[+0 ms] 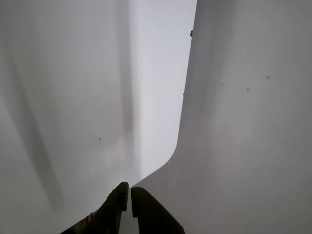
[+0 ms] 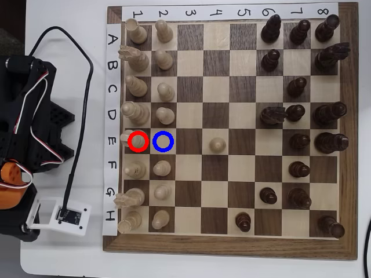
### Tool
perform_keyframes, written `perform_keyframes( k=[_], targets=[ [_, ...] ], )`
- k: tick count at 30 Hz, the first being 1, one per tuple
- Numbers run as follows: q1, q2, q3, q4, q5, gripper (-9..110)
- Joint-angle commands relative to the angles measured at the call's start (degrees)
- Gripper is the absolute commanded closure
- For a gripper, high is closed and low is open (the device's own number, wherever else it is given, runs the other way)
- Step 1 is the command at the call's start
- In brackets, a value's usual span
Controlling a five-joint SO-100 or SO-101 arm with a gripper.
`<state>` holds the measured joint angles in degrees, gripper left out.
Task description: Move the piece to destination
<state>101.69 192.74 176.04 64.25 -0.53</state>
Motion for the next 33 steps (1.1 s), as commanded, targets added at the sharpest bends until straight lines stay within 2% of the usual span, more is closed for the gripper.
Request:
perform_keyframes(
  k=[1,11,16,26,33],
  targets=[
    [-1.3,1.7,-4.5,1.0,1.8,101],
    [-3.1,-10.6,-24.8,-2.4,12.9,101],
    [-4.8,-19.3,-38.1,-0.2,18.6,101],
    [-15.5,-33.8,-66.6,9.4,35.6,101],
    [-24.6,-36.0,-76.3,14.8,42.5,101]
  ],
)
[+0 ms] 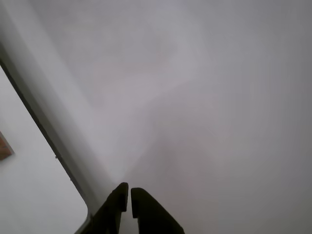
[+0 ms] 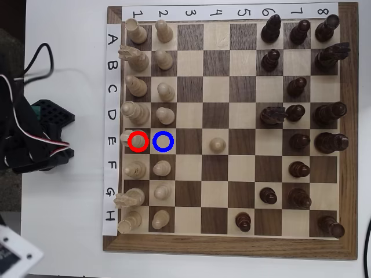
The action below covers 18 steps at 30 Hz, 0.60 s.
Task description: Move the piece to destination
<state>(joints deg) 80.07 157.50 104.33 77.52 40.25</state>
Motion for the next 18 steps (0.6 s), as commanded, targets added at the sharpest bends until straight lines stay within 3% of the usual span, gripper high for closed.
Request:
perform_keyframes(
  k=[1,12,18],
  targets=[
    [-4.6,-0.8,-5.4,2.1,2.6,101],
    [-23.7,-5.7,-22.3,16.6,10.6,101],
    [-30.7,-6.2,-24.3,18.5,12.0,100]
  ],
)
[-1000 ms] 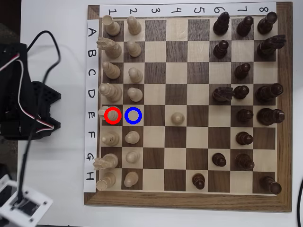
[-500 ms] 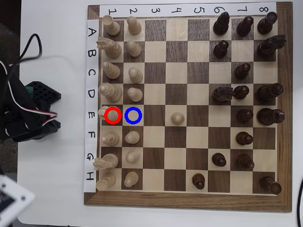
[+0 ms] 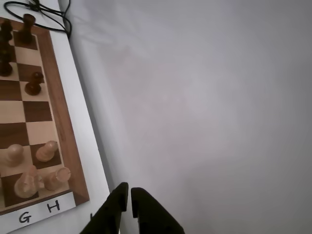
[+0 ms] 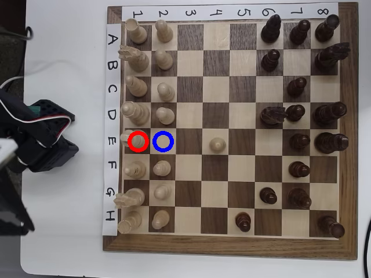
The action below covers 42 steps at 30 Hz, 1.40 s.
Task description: Move the piece to destination
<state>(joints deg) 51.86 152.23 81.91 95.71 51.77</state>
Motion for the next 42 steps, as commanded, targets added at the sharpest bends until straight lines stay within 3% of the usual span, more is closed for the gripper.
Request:
perform_keyframes(
  k=[1,14,20,29,42],
  targets=[
    [-3.3,-0.9,-1.8,0.4,0.4,100],
    [-18.5,-0.2,2.9,1.1,2.7,91],
    [-25.1,-1.2,6.4,1.0,9.7,85],
    [-30.3,-6.5,8.3,1.1,18.2,95],
    [-34.4,-6.3,18.2,1.2,23.2,96]
  ],
)
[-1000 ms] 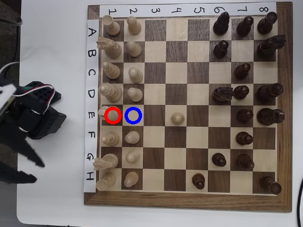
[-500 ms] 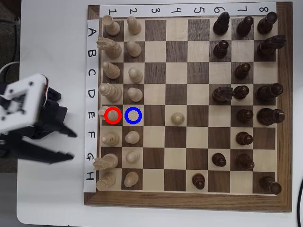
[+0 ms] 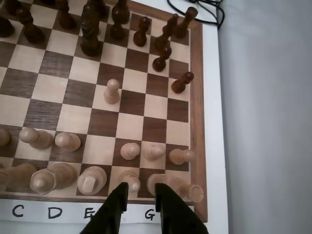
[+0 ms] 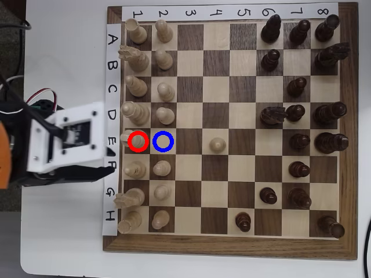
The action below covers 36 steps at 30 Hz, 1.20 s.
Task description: Move the piece to destination
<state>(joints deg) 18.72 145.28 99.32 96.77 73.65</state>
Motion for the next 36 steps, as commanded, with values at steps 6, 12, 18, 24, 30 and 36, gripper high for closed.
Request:
perform_keyframes(
  k=[6,12,18,24,30,36],
  targets=[
    [-4.4,1.3,4.6,0.2,5.5,96],
    [-4.0,1.1,6.7,0.2,6.2,87],
    [-2.6,1.8,8.3,0.2,5.9,88],
    [-3.1,1.2,10.5,0.2,7.0,88],
    [-6.9,-1.5,10.8,0.2,11.2,87],
    [-12.5,-2.8,10.3,0.1,16.1,86]
  ],
)
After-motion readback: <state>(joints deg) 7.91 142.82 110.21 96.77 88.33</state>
